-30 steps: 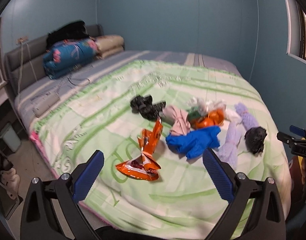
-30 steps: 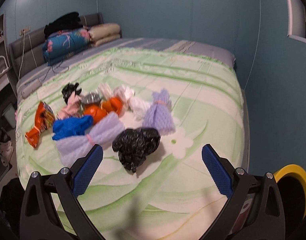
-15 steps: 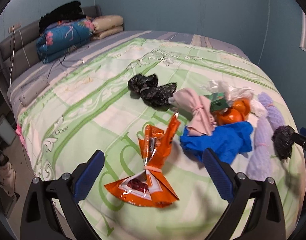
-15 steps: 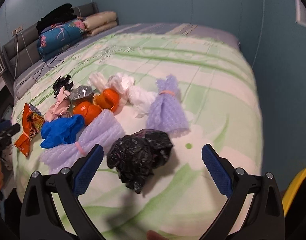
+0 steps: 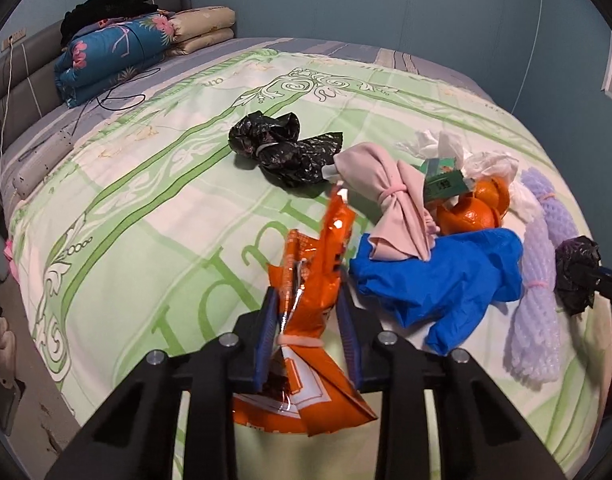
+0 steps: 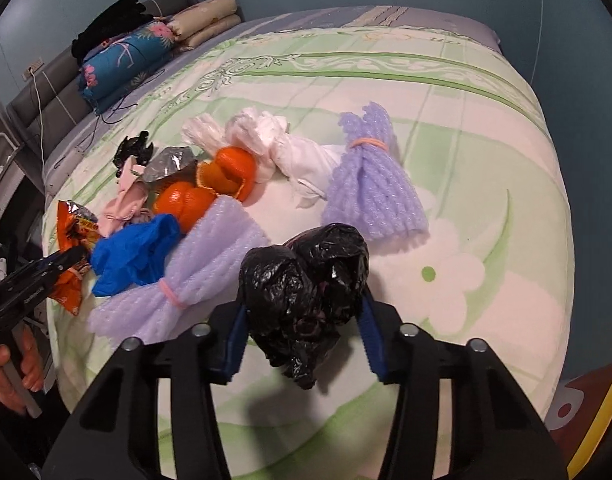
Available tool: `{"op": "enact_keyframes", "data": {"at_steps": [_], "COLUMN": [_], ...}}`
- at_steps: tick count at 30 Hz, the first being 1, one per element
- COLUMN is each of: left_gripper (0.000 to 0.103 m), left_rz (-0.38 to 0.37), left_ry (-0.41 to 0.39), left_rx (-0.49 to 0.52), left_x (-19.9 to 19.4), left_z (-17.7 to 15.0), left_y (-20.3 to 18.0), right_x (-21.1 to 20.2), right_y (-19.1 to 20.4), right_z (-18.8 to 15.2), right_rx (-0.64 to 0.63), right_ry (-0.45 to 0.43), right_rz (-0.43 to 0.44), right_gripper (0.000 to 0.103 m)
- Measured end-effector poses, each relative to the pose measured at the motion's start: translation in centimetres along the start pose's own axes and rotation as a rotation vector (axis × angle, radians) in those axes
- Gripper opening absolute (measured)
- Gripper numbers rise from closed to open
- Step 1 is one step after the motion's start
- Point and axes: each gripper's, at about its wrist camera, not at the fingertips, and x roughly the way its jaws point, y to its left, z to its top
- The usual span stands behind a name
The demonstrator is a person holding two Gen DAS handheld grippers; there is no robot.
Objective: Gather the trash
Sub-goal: 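Carry the orange wrapper and black bag over the yellow-rimmed bin with both tools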
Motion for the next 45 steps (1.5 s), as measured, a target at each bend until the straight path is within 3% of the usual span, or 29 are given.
{"op": "enact_keyframes", "data": {"at_steps": [8,17,23,30,38,45], "left_gripper": [0.023,0.023,0.023,0.023,0.023,0.023], "left_rz": [-0.062,-0.167,-0.261,-0.362,-0.476,-0.590], "left_ry": [-0.049,-0.163,-0.251,-0.271,-0.235,-0.157], "left_rx": [-0.028,0.008,0.095,0.176,0.256,0.320], "left_x": [-2.6,-10.0,-16.0,-19.5,-21.1,-20.1], "left_z": [-0.1,1.1,2.4,2.6,1.2,-0.4], "left_y": [0.5,-2.4,-8.0,-15.2,-24.0,-31.3], "right_x": [-4.0,-11.6,-18.1,-24.1,-29.4,-32.0], "right_y": [0.3,-0.3,-2.7,-6.5,-12.0,-17.0], "right_z": [0.0,-2.0,-4.1,-6.0,-7.9,-9.5], "right_rx": [-0.029,-0.061,-0.032,0.042,0.165,0.271], "right_ry": [-0.061,-0.114,-0.160,-0.236,-0.323,-0.369], "right_rz": [0.017,0.023,-0.010,-0.062,-0.133,-0.205], "right_gripper": [0.042,0.042,0.042,0.042,0.042,0.043]}}
